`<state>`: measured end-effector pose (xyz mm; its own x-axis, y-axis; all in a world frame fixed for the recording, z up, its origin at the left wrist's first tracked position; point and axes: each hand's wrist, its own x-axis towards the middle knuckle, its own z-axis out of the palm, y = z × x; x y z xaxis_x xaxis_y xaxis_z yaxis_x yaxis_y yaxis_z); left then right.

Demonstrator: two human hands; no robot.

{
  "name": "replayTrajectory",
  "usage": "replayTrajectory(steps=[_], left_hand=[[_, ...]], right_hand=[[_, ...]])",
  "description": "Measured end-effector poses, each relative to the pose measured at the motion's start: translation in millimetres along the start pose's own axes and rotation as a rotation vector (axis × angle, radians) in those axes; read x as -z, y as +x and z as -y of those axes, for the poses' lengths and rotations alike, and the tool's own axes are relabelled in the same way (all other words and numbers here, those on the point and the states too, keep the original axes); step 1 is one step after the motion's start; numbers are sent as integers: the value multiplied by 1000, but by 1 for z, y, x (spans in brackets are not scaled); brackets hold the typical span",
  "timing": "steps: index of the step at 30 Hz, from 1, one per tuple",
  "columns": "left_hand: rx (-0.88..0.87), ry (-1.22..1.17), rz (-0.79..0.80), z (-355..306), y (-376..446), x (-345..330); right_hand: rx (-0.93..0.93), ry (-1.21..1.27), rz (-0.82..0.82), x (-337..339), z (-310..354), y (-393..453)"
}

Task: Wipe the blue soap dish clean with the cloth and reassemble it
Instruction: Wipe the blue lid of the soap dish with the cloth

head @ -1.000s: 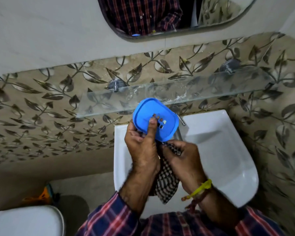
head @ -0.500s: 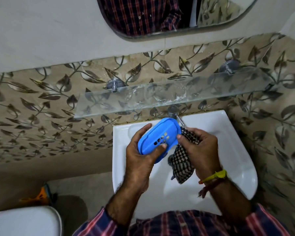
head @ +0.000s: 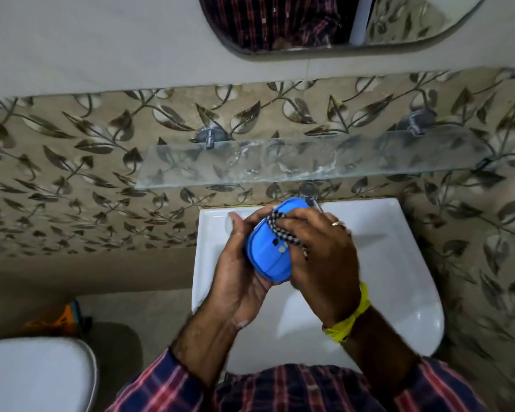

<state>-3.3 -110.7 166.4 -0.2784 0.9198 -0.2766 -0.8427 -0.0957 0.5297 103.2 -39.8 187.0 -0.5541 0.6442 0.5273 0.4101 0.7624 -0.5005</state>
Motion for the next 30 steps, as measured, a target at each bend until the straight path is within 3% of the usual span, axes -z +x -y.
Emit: replayTrajectory(steps=[7, 12, 15, 18, 23, 27, 30], left_hand=[[71, -148, -43, 11, -6, 14], [137, -171, -48, 16, -3, 6], [78, -72, -83, 21, -4, 6], [31, -39, -130, 22, -3, 3], [32, -59, -192, 11, -2, 5], [11, -17, -209, 19, -1, 3], [9, -51, -240, 9, 2, 5]], right_hand=[[160, -87, 134, 3, 2, -7], [30, -179, 143, 6, 10, 5], [-62, -294, 155, 6, 13, 9], [-127, -238, 127, 5, 14, 18], [44, -196, 280, 3, 21, 1], [-71, -183, 188, 5, 12, 16], [104, -242, 217, 2, 22, -1]])
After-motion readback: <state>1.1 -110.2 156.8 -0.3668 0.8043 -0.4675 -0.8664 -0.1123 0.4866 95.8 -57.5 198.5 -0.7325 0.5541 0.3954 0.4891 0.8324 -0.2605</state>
